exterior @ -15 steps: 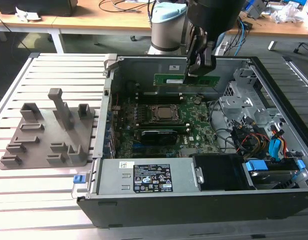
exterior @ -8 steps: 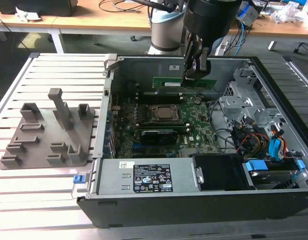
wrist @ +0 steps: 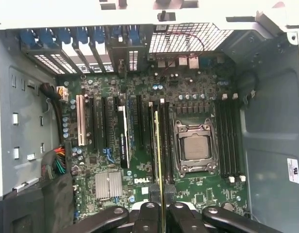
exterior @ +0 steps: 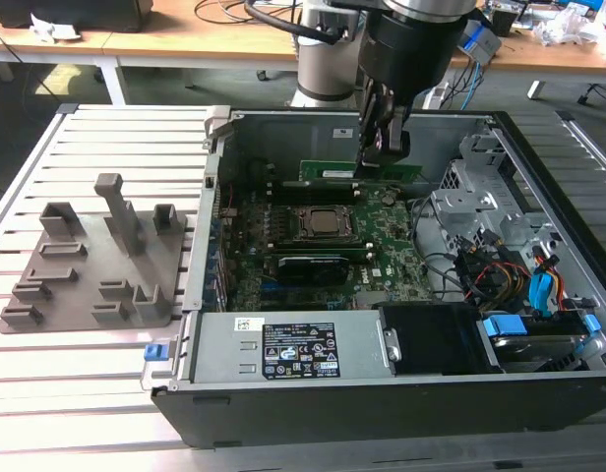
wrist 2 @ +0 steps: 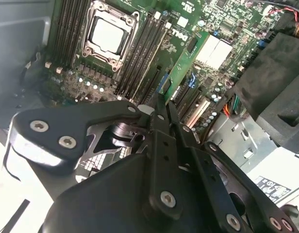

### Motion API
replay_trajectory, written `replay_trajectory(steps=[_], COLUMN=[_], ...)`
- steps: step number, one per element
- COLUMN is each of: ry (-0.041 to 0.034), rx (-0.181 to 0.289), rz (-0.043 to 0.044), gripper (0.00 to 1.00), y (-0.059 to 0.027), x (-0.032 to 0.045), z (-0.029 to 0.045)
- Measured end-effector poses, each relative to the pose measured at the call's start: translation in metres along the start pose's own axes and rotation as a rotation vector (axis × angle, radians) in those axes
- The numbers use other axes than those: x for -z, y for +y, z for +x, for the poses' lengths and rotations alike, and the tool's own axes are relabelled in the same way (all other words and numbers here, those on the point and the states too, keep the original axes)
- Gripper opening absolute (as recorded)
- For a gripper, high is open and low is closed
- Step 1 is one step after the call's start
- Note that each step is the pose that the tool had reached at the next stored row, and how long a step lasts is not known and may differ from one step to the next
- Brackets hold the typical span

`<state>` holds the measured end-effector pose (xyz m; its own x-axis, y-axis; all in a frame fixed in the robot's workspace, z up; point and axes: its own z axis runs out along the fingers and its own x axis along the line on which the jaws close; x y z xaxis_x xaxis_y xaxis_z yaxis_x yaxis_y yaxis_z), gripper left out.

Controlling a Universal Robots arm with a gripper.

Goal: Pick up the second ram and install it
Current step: 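Pick up the second ram and move it above second insertion slot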

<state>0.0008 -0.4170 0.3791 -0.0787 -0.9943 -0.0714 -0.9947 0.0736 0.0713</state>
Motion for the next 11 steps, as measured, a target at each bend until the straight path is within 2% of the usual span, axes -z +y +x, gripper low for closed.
replay_trajectory(steps=[6,11], ry=[0.0000,0.0000], rx=[0.000,0.000], rz=[0.0000,0.0000], gripper=[0.14,0.14], y=[-0.0007,-0.0007], x=[-0.0099,-0.0104], z=[0.0007,0.0007])
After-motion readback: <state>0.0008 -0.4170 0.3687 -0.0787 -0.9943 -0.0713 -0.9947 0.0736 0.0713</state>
